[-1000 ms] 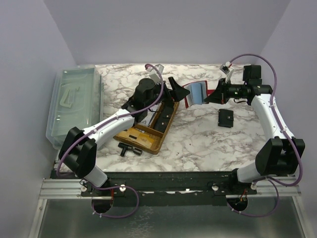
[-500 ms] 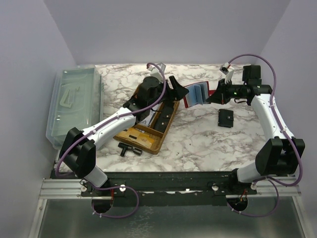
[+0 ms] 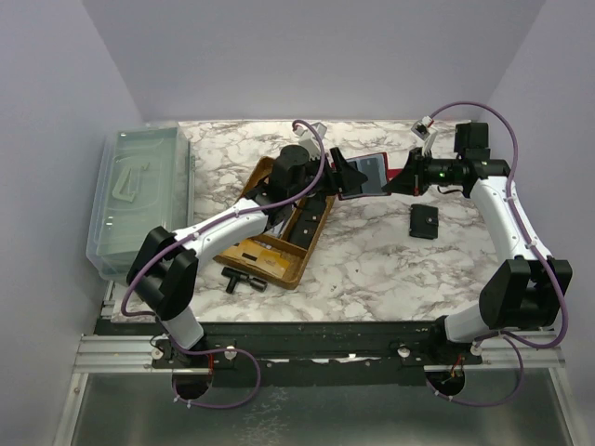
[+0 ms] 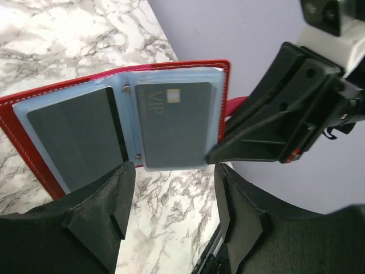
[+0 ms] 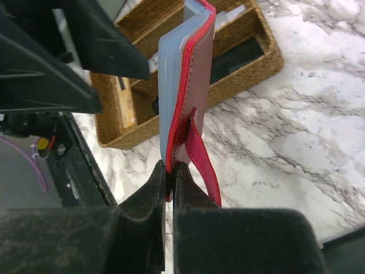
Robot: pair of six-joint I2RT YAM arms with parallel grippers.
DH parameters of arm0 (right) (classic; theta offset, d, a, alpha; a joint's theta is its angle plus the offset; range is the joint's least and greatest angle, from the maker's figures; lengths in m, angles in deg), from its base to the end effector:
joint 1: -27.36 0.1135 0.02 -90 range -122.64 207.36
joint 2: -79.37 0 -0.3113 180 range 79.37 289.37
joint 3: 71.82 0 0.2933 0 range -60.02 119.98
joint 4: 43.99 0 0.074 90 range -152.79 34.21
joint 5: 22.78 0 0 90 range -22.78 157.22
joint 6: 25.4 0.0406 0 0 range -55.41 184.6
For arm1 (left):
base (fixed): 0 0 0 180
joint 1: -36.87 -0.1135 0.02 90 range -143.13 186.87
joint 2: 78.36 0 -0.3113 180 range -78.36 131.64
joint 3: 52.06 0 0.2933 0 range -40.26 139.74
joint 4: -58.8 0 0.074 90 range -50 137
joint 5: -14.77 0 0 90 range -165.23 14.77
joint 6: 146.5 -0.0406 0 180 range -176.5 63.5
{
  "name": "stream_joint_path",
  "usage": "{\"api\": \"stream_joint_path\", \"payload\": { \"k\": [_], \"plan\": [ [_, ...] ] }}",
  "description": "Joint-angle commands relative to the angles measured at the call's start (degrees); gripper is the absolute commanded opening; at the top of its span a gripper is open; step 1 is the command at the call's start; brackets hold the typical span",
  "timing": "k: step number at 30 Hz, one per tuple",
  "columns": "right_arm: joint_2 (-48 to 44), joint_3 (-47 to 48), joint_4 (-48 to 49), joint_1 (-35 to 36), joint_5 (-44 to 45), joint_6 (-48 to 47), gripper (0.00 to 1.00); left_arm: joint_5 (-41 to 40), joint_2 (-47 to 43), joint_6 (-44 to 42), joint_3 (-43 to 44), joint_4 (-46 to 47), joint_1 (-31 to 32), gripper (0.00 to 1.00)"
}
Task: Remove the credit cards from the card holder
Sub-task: Remove the credit card from the card holder.
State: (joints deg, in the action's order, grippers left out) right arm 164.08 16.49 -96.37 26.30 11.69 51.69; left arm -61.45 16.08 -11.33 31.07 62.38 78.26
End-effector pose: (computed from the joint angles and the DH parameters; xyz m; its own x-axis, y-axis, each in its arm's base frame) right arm 0.3485 0.0270 0.3689 -0.6140 -0.1151 -0.7808 -0.6873 0.5645 0.4572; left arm 0.3268 -0.3009 0.3511 -0.6521 -0.3434 -0.6759 0.5060 0.4667 -0.7253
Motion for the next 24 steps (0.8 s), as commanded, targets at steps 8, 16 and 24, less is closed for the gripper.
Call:
{"api": "stream_joint_path", "payload": {
  "k": [8, 16, 24],
  "plan": [
    [-0.35, -1.59, 2.67, 0.44, -7.05, 2.33, 0.00, -1.18, -1.83, -3.57, -2.44, 1.52, -0.03, 0.72],
    [-1.29, -2.74, 2.91, 0.20, -7.97, 1.82, 0.00, 1.24, -4.64, -0.56, -6.77, 1.36, -3.20, 0.76],
    [-1.17, -2.95, 3.14, 0.18, -9.00, 2.27, 0.00, 3.39, -5.53, 2.09, -8.88, 1.41, -4.99, 0.77]
  ]
}}
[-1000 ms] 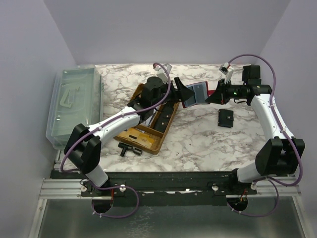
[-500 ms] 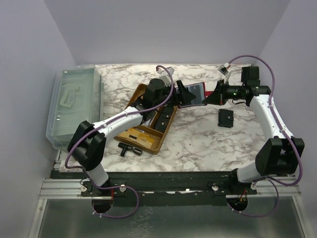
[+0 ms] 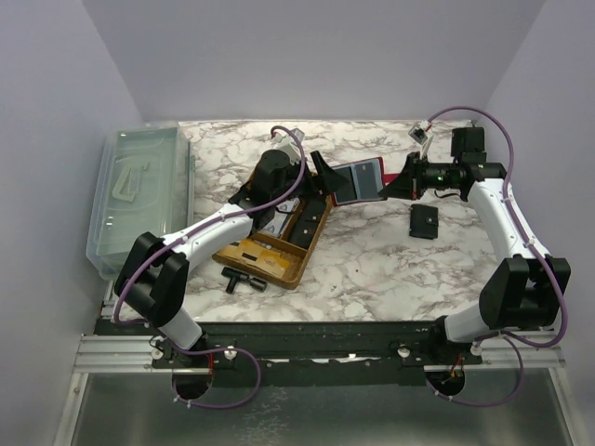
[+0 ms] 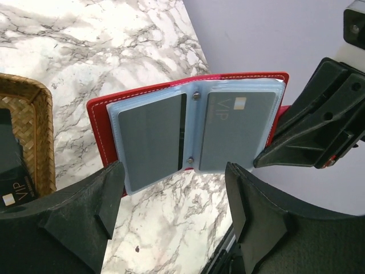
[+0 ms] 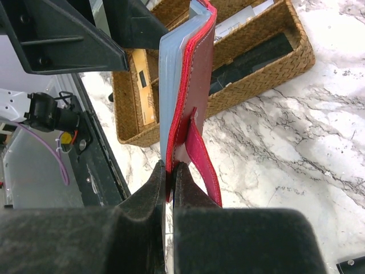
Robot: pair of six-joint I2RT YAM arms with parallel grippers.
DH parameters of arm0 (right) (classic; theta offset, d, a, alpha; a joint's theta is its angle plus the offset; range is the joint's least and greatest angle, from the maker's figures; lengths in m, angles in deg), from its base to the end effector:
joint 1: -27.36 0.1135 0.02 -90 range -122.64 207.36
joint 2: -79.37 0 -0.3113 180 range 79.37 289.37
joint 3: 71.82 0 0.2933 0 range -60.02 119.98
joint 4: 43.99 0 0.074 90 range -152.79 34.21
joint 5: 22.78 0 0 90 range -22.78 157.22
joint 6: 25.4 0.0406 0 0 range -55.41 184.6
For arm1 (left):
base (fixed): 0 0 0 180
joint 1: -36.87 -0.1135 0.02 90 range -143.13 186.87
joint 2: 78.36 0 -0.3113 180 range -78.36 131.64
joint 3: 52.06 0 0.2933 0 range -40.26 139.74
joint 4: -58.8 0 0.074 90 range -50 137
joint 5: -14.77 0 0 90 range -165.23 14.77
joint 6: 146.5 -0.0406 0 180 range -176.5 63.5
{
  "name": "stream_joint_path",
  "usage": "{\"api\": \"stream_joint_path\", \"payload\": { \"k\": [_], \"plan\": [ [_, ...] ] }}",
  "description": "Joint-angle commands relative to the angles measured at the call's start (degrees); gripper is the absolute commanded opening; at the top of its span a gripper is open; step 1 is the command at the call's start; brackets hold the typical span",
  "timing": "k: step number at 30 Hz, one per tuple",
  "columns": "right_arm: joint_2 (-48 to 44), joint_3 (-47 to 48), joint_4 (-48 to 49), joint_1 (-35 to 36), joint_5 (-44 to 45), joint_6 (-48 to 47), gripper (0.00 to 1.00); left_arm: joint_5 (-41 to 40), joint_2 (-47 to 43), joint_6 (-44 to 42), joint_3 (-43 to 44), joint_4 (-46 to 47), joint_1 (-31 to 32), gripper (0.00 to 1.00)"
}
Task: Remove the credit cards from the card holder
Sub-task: Remove the credit card from the card holder.
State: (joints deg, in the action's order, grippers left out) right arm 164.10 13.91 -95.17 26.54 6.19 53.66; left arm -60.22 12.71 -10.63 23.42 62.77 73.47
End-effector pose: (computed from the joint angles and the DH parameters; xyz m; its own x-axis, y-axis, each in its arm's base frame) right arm 0.3451 0.0306 0.3567 -0.6490 -0.0826 -0.7563 -0.6890 0.4855 0.5382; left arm 0.3303 -0.2584 0.3231 -0.6721 -0.3644 -0.6446 0.4267 0.5208 -0.7394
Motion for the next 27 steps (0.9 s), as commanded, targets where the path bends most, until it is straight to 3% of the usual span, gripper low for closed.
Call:
{"api": "stream_joint_path", "payload": {
  "k": [1, 27],
  "plan": [
    [-1.15, -0.37, 1.93, -0.06, -3.62, 0.30, 0.00, 2.28, -2.20, 1.61, -1.41, 1.02, -0.22, 0.77],
    [-1.31, -0.63, 2.29, -0.15, -5.49, 0.83, 0.00, 0.58, 0.68, 3.35, -0.70, -0.53, -0.19, 0.77]
  ]
}}
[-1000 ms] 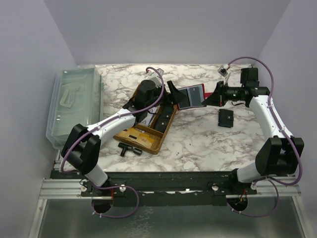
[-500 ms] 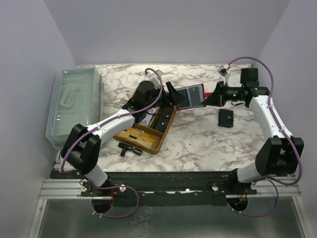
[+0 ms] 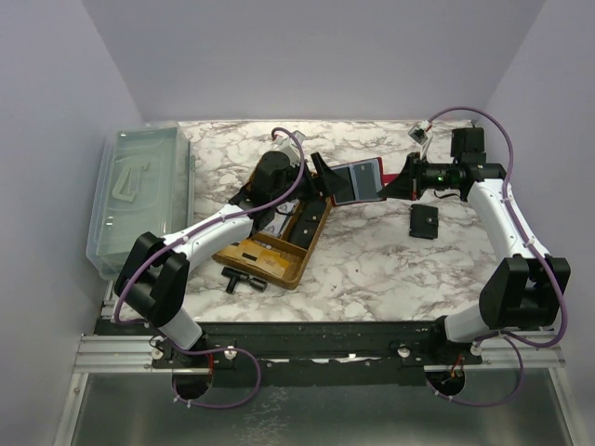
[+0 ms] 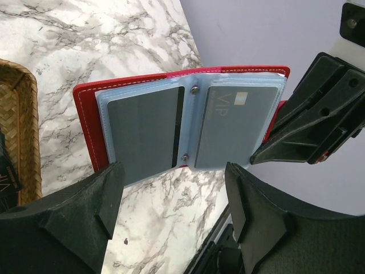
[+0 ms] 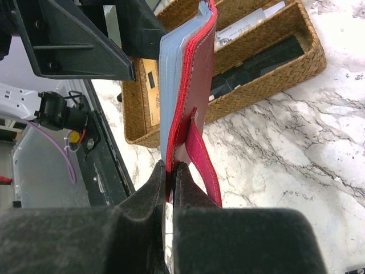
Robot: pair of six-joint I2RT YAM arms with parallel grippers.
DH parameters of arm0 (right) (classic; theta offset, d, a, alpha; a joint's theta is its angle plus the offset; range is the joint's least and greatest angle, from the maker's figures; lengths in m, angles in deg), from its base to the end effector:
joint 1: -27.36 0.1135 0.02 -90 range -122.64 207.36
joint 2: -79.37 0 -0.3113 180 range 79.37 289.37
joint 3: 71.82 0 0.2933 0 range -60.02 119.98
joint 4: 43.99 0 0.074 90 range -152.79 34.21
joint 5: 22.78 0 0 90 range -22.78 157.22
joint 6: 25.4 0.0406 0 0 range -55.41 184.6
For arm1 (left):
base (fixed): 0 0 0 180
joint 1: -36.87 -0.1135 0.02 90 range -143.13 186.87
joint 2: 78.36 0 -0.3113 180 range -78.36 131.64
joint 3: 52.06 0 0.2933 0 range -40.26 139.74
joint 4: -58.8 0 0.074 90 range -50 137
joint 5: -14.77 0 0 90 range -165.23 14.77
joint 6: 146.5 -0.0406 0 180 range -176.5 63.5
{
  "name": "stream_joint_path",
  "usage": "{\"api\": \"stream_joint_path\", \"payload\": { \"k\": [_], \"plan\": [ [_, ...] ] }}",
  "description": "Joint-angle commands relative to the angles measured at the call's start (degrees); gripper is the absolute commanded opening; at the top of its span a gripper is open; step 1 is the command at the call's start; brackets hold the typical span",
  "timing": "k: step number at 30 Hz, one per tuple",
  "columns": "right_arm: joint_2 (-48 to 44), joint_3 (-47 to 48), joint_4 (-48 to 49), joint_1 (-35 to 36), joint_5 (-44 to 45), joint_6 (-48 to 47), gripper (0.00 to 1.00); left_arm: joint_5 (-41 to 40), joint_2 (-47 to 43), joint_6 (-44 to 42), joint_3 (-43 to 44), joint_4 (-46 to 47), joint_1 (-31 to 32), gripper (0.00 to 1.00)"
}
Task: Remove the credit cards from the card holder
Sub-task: Remove the credit card from the card holder.
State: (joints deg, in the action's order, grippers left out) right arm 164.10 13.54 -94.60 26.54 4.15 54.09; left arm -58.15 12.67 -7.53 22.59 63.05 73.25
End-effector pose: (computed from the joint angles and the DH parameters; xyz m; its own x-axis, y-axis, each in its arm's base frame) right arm 0.3446 0.0313 0.3560 -0.6495 -0.0733 -0.7568 -0.6970 0.4553 0.5540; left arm 0.3289 -0.2571 0.3183 -0.7132 -0.3703 -0.5952 0.3963 0.4874 -0.7780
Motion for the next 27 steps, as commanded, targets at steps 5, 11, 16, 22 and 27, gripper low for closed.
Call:
{"api": "stream_joint_path", "payload": {
  "k": [5, 11, 16, 22, 27],
  "plan": [
    [-1.24, -0.26, 1.79, -0.15, -3.85, 0.50, 0.00, -1.90, 1.38, -0.04, 0.77, -2.30, -0.06, 0.77],
    [-1.12, -0.26, 1.78, -0.15, -4.40, 0.74, 0.00, -1.36, 1.99, -0.05, 1.26, -2.30, 0.00, 0.78],
    [-0.99, -0.17, 1.88, -0.15, -4.87, 0.92, 0.00, -0.58, 2.70, 0.04, 1.81, -2.19, 0.00, 0.78],
    [-0.83, -0.26, 2.06, -0.15, -4.83, 0.99, 0.00, 0.77, 2.40, 0.28, 1.79, -0.15, 0.01, 0.74],
    [-0.58, -0.42, 2.07, -0.16, -4.08, 0.77, 0.00, 1.67, 1.62, 0.70, 1.76, 0.68, 0.01, 0.64]
  ]
}}
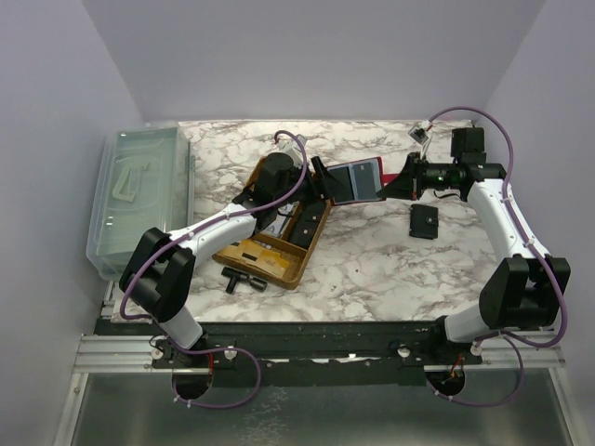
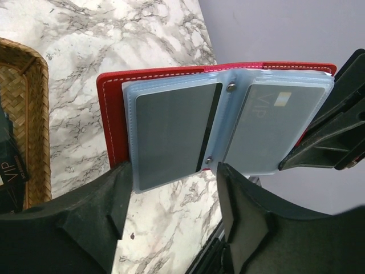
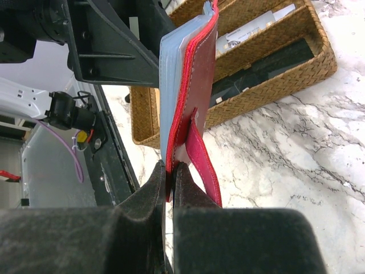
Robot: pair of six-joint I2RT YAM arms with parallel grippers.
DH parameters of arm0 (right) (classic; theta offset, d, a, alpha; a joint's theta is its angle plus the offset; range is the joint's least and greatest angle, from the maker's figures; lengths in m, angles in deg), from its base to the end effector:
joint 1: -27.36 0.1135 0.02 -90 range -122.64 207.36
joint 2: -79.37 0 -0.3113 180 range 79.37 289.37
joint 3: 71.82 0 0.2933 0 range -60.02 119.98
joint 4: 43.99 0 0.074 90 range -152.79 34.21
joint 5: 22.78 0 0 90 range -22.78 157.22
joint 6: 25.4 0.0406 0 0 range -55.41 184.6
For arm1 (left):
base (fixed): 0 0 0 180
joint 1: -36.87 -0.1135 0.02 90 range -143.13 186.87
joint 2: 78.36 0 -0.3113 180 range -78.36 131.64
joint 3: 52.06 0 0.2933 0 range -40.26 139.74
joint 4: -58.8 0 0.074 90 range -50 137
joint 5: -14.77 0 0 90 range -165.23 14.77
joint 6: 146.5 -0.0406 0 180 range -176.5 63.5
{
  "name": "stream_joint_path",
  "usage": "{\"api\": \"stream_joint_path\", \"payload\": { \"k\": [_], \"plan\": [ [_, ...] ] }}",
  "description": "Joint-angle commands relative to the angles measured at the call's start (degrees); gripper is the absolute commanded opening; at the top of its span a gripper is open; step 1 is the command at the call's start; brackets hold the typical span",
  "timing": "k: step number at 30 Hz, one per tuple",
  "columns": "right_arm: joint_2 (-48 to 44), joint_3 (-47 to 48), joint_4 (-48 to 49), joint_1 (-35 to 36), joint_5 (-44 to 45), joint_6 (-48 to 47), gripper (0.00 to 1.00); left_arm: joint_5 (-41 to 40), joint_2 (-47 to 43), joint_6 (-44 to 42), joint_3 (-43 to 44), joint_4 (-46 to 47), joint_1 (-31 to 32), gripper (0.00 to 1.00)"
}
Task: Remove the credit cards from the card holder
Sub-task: Remove the credit card from the card holder.
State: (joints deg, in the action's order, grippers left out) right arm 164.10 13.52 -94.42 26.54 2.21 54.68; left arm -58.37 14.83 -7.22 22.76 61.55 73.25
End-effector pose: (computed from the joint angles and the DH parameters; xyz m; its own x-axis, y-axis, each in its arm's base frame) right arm 0.3440 0.0319 0.3570 -0.6528 -0.0634 -0.7548 -0.7016 0.4262 0.5710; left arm 0.3347 -0.2612 0.3015 -0.7421 -0.3542 -0.5691 0.3527 0.5156 -0.7809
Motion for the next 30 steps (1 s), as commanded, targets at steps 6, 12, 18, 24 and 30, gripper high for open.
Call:
{"api": "stream_joint_path", "payload": {
  "k": [6, 12, 18, 24, 30],
  "plan": [
    [-0.15, -0.84, 1.93, -0.21, -0.61, -0.09, 0.00, 2.80, -1.07, 1.01, 1.55, 2.89, -0.02, 0.52],
    [0.17, -1.61, 1.87, -0.23, 0.65, -0.40, 0.00, 3.94, -1.25, 1.96, 1.22, 5.59, 0.01, 0.49],
    [0.07, -2.16, 2.06, -0.23, 0.75, -0.28, 0.00, 6.87, -0.71, 5.04, -0.63, 13.53, -0.01, 0.45],
    [-0.17, -2.26, 2.16, -0.23, 0.35, -0.12, 0.00, 7.75, 0.61, 6.25, -0.78, 14.84, -0.07, 0.38],
    [-0.58, -2.34, 2.15, -0.21, 0.15, -0.11, 0.00, 5.05, 1.88, 6.85, 0.18, 9.12, -0.17, 0.36]
  ]
}}
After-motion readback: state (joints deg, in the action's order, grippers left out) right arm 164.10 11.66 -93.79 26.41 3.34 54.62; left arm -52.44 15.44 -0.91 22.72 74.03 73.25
